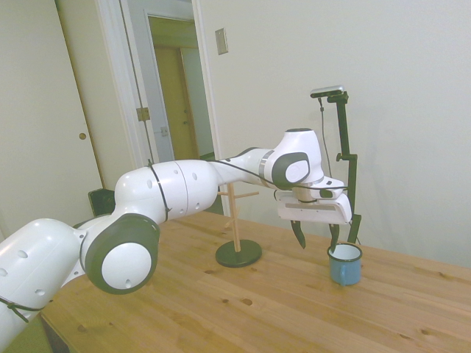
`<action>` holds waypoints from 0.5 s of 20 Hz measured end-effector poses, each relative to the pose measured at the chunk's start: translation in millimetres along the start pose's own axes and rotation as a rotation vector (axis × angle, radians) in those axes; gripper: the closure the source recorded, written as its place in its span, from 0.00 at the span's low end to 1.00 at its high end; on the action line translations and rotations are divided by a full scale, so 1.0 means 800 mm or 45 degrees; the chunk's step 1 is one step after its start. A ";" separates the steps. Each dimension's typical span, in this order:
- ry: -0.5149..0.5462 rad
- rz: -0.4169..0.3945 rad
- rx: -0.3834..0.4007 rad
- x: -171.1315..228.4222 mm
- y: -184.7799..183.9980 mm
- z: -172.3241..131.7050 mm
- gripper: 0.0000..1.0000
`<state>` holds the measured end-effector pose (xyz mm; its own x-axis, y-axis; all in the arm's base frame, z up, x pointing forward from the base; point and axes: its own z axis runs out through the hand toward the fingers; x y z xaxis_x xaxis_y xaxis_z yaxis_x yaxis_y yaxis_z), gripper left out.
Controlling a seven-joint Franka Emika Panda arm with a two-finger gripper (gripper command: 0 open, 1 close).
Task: Hang the mug
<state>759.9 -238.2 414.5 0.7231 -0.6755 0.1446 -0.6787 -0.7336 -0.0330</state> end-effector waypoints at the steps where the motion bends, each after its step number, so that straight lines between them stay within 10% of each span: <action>1: -0.001 0.000 -0.001 0.000 0.000 0.001 1.00; 10: -0.007 0.004 -0.004 0.000 0.001 0.005 1.00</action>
<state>760.1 -239.3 410.7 0.7216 -0.6782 0.1392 -0.6815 -0.7312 -0.0301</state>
